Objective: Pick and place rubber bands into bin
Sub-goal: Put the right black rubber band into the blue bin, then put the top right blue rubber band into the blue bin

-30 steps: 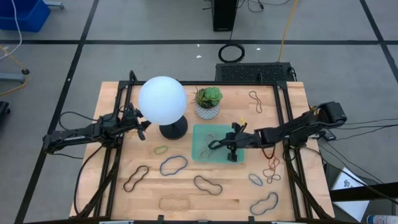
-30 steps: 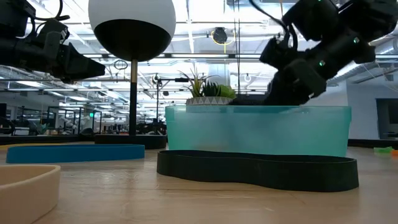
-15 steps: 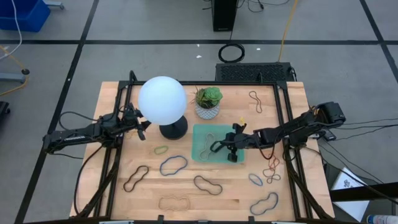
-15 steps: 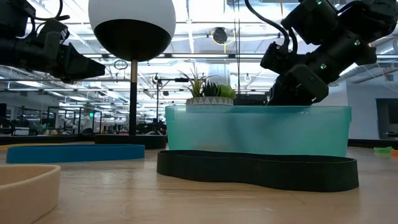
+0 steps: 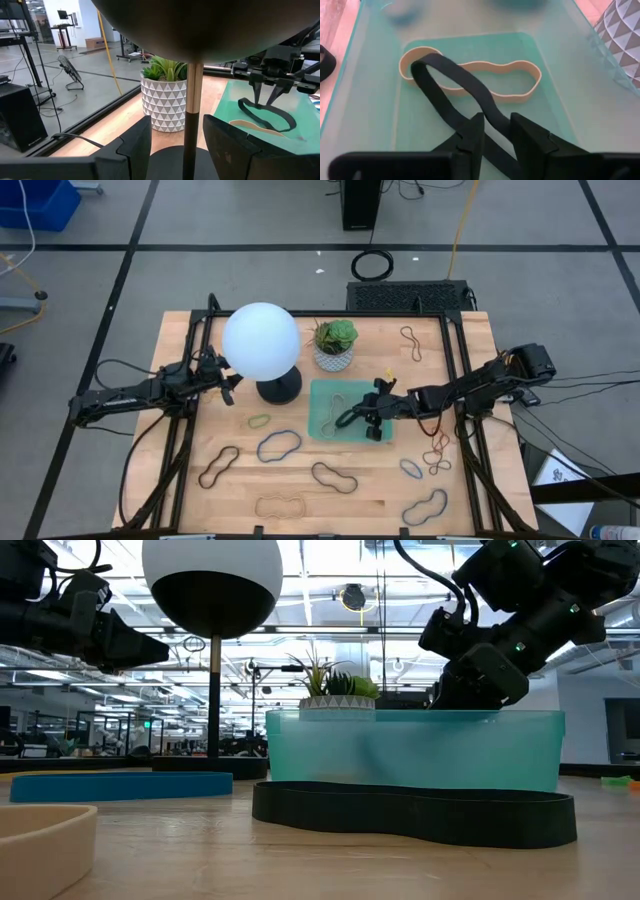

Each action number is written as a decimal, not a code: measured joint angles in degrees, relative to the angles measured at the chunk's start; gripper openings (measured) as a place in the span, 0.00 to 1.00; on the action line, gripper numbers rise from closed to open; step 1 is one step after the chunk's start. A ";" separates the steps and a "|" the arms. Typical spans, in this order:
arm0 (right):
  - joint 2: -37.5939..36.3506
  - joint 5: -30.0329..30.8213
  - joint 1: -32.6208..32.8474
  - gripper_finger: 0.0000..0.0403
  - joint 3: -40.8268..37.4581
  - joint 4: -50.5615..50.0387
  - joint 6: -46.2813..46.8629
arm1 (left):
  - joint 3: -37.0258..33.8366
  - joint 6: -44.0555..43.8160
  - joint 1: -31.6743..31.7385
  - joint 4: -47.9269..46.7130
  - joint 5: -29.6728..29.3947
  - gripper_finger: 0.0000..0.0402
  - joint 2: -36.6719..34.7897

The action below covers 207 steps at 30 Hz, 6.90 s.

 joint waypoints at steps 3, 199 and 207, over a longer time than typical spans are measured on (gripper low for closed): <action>0.00 -0.01 0.02 0.26 0.00 0.00 -0.10 | 0.00 0.00 0.01 -0.01 0.01 0.46 -0.01; 0.00 2.95 4.17 0.03 13.42 -27.92 -7.75 | 0.00 0.48 0.00 0.00 0.02 0.46 -0.02; 0.00 2.95 4.17 0.06 13.42 -28.09 -7.66 | 0.00 0.53 0.00 0.00 0.02 0.46 0.00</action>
